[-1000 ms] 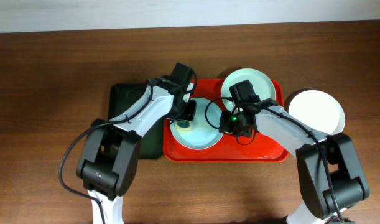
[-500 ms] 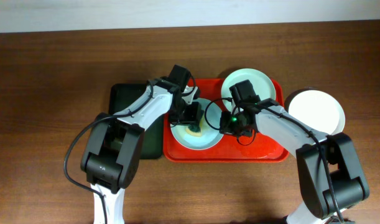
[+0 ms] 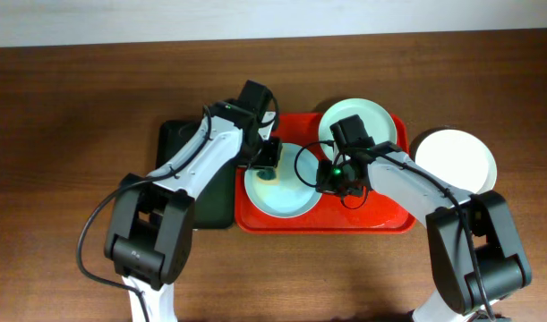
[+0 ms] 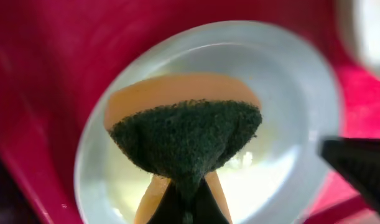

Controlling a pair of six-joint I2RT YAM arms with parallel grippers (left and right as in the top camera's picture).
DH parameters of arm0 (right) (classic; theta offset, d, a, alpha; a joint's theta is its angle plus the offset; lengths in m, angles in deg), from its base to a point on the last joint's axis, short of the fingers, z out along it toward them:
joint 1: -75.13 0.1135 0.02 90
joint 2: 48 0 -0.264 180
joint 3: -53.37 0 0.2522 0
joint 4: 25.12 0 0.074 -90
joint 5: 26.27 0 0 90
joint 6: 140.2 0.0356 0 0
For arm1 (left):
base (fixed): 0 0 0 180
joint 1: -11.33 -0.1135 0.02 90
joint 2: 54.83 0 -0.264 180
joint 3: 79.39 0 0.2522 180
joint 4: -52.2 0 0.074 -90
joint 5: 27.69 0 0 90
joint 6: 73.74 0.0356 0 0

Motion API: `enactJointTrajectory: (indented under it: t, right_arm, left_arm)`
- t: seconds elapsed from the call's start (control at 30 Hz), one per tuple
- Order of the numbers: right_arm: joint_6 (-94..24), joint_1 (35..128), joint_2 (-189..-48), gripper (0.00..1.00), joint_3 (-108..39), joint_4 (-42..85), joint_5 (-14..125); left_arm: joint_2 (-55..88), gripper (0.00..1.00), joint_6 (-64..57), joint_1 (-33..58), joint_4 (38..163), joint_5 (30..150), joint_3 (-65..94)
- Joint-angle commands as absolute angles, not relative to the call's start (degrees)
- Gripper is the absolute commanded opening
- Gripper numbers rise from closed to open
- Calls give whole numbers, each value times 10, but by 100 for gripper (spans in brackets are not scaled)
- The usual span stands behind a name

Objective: Clean dirty plates on tray and stack at the side
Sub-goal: 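Scrub the pale-blue plate with the left-held sponge while right holds it, then return the sponge to the black tray and raise left gripper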

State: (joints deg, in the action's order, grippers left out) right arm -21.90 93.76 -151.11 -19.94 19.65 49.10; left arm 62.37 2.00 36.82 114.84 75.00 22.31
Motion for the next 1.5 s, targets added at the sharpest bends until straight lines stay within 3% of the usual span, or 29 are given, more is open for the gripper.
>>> enactJointTrajectory:
  t: [0.0, 0.17, 0.43, 0.63, 0.87, 1.1, 1.23, 1.47]
  right_arm:
    - [-226, 939, -1506, 4, -195, 197, 490]
    - [-226, 939, -1506, 4, -195, 197, 490]
    - [-225, 939, -1506, 4, -195, 197, 490]
    - [-225, 939, -1506, 4, -195, 197, 490]
    - [-226, 939, -1506, 4, -195, 198, 490]
    - [-225, 939, -1506, 4, -195, 197, 489]
    - [-225, 939, -1506, 4, -195, 198, 490]
    - [-225, 939, -1506, 4, -195, 197, 490]
  left_arm:
    - [641, 0, 23, 371, 1123, 695, 177]
    - [672, 0, 7, 371, 1119, 736, 156]
    - [675, 0, 31, 375, 1110, 978, 142]
    - [672, 0, 31, 368, 1112, 1015, 153]
    - [549, 0, 31, 335, 1129, 925, 177]
    - [390, 0, 31, 293, 1182, 658, 177]
    - [390, 0, 31, 273, 1251, 572, 176]
    - [438, 0, 18, 246, 1275, 569, 111]
